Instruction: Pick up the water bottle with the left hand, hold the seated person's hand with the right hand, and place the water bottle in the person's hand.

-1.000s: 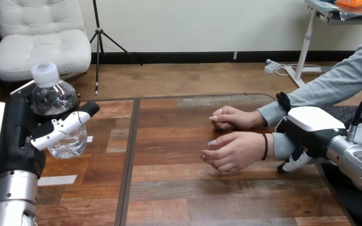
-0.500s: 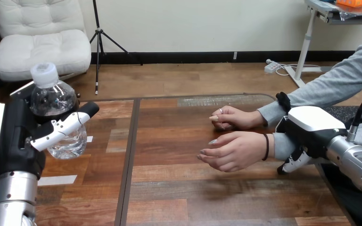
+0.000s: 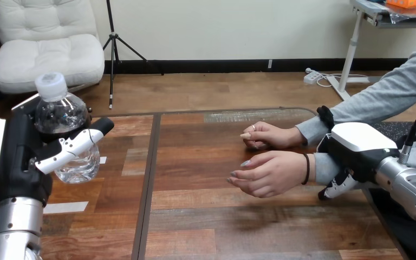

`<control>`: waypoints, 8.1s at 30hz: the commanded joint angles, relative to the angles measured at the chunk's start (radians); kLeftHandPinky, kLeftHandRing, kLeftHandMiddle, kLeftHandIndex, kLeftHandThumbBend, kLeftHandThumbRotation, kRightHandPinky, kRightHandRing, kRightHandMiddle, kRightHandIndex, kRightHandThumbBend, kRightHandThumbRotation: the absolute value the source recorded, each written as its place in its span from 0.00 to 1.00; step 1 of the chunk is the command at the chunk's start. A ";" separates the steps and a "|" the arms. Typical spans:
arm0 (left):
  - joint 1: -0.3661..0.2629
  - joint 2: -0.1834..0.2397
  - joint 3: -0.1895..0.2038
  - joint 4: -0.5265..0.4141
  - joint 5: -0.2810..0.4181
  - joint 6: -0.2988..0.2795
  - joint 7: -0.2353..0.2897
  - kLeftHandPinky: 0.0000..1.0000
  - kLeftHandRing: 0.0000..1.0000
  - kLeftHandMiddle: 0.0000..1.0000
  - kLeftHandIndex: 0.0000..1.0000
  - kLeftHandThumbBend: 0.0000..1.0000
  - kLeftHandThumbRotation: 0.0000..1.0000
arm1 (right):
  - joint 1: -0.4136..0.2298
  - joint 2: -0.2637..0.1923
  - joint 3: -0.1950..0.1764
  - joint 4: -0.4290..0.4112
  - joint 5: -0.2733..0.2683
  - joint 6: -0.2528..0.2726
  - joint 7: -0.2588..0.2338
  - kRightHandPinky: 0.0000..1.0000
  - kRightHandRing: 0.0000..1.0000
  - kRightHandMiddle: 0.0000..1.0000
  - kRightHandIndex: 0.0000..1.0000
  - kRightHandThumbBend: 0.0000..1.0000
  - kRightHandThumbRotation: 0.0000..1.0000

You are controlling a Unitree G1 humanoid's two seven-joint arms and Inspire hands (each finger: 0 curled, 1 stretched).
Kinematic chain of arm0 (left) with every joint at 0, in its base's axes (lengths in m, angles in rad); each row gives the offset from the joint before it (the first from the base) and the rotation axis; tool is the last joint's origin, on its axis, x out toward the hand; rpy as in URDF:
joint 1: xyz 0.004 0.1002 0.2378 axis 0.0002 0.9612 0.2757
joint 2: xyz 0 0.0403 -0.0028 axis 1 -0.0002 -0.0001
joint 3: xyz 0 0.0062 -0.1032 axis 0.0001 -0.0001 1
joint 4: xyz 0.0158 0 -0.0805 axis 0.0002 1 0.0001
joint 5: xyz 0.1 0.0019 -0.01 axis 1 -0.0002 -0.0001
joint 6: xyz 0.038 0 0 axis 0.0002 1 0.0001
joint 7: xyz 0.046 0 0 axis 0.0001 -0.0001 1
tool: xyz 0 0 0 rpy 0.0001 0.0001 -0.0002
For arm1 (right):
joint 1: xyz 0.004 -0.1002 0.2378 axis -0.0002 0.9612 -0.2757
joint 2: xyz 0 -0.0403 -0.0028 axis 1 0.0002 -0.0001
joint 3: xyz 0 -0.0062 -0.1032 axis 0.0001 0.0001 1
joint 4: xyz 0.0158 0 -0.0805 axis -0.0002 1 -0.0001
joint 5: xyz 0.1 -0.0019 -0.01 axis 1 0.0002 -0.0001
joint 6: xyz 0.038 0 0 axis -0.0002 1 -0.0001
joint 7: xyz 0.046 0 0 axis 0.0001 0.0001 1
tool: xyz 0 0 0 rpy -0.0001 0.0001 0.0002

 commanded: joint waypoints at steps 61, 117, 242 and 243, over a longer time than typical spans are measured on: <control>-0.029 0.004 0.004 -0.069 -0.007 -0.007 -0.003 0.30 0.37 0.41 0.41 0.70 0.00 | -0.014 0.024 -0.035 -0.025 0.030 -0.023 -0.030 0.14 0.19 0.25 0.28 0.67 0.00; -0.033 0.006 0.005 -0.064 -0.012 -0.010 -0.006 0.30 0.36 0.41 0.41 0.70 0.00 | -0.014 0.023 -0.046 -0.020 0.082 -0.036 -0.008 0.28 0.33 0.40 0.42 0.79 0.00; -0.027 -0.011 -0.017 -0.104 -0.013 0.050 -0.003 0.29 0.35 0.40 0.41 0.71 0.00 | -0.021 -0.004 -0.127 -0.119 0.113 -0.122 -0.026 0.15 0.20 0.26 0.28 0.70 0.00; -0.027 -0.011 -0.017 -0.103 -0.014 0.050 -0.004 0.29 0.35 0.40 0.41 0.71 0.00 | -0.021 -0.005 -0.128 -0.121 0.113 -0.124 -0.028 0.15 0.20 0.26 0.28 0.70 0.00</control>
